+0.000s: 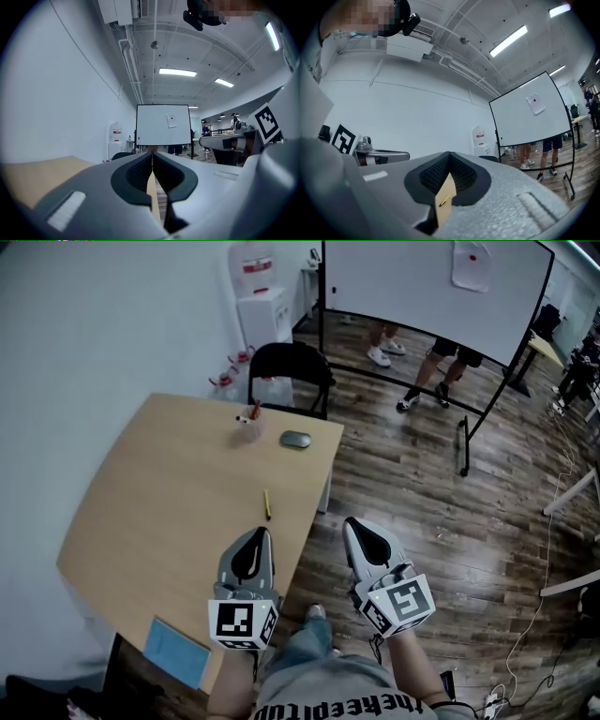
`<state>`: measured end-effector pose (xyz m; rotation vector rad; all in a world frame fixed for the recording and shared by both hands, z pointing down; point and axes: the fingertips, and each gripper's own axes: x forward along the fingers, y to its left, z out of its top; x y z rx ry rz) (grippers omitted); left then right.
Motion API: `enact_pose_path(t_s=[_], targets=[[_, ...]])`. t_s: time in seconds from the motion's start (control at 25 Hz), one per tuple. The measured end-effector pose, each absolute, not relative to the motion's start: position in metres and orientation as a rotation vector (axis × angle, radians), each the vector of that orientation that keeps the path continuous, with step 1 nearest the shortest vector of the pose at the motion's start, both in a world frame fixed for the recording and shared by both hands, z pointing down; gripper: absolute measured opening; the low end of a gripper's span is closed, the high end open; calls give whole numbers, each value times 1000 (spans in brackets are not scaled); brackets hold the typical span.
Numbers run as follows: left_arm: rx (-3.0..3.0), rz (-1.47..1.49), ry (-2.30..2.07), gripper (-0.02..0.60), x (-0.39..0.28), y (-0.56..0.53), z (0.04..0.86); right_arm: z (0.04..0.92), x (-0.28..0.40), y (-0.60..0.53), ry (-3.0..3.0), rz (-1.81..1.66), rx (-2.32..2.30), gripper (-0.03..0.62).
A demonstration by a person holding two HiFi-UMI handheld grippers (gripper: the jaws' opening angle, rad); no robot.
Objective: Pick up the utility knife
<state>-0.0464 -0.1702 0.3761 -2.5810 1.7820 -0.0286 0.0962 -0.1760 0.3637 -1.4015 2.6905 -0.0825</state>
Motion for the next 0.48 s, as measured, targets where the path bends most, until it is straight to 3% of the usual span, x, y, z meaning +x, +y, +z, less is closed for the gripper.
enact_pose_path(t_s=[0.48], targets=[[-2678, -123, 1775, 43, -63, -235, 412, 373, 67, -241, 2732, -111, -1411, 2]])
